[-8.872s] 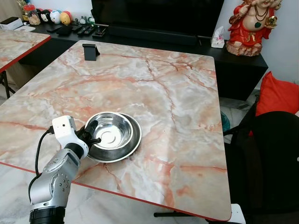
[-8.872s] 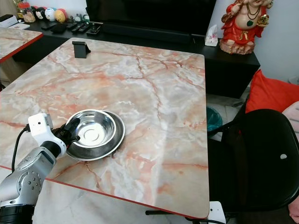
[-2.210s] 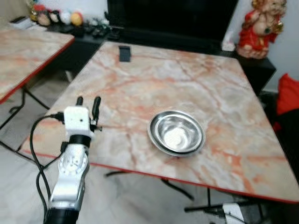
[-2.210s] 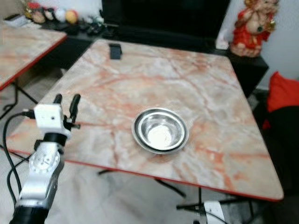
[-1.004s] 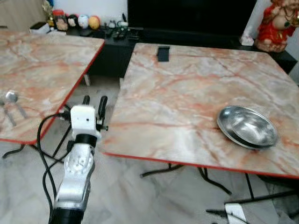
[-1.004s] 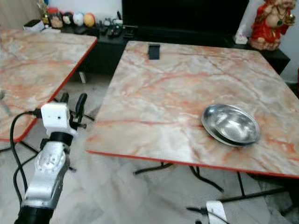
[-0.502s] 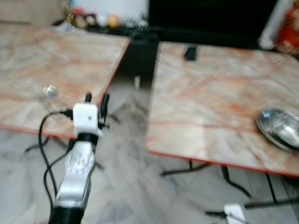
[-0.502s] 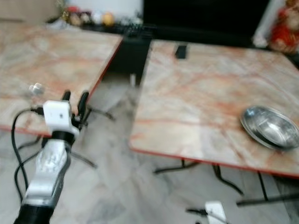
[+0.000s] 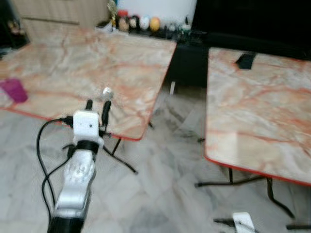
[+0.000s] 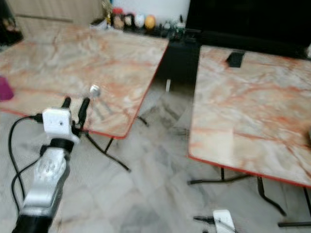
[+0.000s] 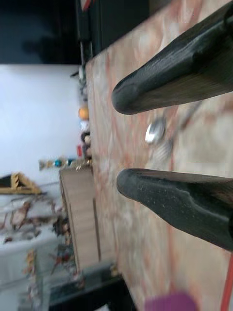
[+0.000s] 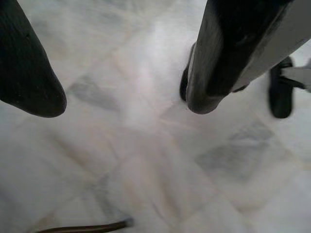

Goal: Setting the table

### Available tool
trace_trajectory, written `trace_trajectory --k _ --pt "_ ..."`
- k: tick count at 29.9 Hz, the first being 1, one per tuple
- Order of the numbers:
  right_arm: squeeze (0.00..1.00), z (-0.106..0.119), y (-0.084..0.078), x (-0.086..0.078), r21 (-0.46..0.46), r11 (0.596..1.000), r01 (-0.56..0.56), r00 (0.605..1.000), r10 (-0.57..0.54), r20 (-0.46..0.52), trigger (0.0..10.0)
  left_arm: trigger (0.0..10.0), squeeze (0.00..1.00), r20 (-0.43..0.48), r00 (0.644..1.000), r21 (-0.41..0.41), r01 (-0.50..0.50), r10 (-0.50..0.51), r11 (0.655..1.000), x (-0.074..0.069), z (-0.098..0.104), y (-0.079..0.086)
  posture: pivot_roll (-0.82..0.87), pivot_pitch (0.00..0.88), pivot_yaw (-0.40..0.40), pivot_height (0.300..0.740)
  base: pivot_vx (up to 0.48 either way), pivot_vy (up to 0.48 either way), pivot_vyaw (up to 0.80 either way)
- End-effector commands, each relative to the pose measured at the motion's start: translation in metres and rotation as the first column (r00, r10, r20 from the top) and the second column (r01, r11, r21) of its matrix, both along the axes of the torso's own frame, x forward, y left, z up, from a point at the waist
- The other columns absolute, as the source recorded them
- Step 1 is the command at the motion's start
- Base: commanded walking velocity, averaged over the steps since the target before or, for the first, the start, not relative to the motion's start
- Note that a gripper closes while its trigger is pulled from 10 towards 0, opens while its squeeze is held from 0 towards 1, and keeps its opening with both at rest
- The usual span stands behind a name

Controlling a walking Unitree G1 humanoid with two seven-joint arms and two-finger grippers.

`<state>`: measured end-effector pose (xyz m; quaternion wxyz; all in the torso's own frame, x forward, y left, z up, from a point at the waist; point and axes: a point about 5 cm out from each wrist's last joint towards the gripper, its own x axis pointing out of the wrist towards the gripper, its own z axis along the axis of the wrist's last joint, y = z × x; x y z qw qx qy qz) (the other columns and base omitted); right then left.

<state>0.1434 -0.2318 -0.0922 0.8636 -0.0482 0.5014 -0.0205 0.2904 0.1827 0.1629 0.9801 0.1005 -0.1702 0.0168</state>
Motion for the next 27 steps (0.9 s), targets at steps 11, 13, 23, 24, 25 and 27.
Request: trace_trajectory --k 11,13,23,24,25,27 --pt "0.00 -0.0005 -0.0078 -0.0065 -0.019 0.999 0.029 0.999 -0.030 -0.012 10.0 10.0 0.00 0.003 0.998 -0.002 0.060 -0.060 0.998 0.0012 0.0008 -0.0123 0.10 0.000 -0.063 0.740 0.000 0.285 0.00" --pt "0.00 -0.0005 -0.0079 -0.0066 -0.019 0.999 0.030 0.999 -0.031 -0.012 10.0 10.0 0.00 0.003 0.998 -0.001 0.062 -0.062 0.998 0.0014 0.0010 -0.0123 0.10 0.000 -0.062 0.740 0.000 0.000 0.00" --pt "0.00 0.0006 -0.0096 -0.0047 -0.020 0.999 0.039 0.999 -0.039 -0.004 10.0 10.0 0.00 0.011 0.999 -0.006 0.047 -0.047 0.999 0.0022 0.0041 -0.0105 0.11 0.000 -0.072 0.740 0.000 -0.034 0.00" --pt "0.00 0.0007 -0.0099 -0.0048 -0.020 0.999 0.041 0.999 -0.041 -0.004 10.0 10.0 0.00 0.011 0.999 -0.006 0.046 -0.046 0.999 0.0018 0.0038 -0.0101 0.11 0.000 -0.074 0.740 0.000 0.000 0.00" --pt "0.00 0.0007 -0.0102 -0.0049 -0.019 0.999 0.044 0.999 -0.044 -0.005 10.0 10.0 0.00 0.010 0.999 -0.006 0.044 -0.044 0.999 0.0013 0.0035 -0.0095 0.11 0.000 -0.075 0.740 0.000 0.000 0.00" --pt "0.00 0.0008 -0.0102 -0.0047 -0.010 0.999 0.048 0.999 -0.048 -0.003 10.0 10.0 0.00 0.009 0.999 -0.006 0.040 -0.040 0.999 0.0008 0.0036 -0.0085 0.11 0.000 -0.074 0.740 0.000 0.187 -0.39"
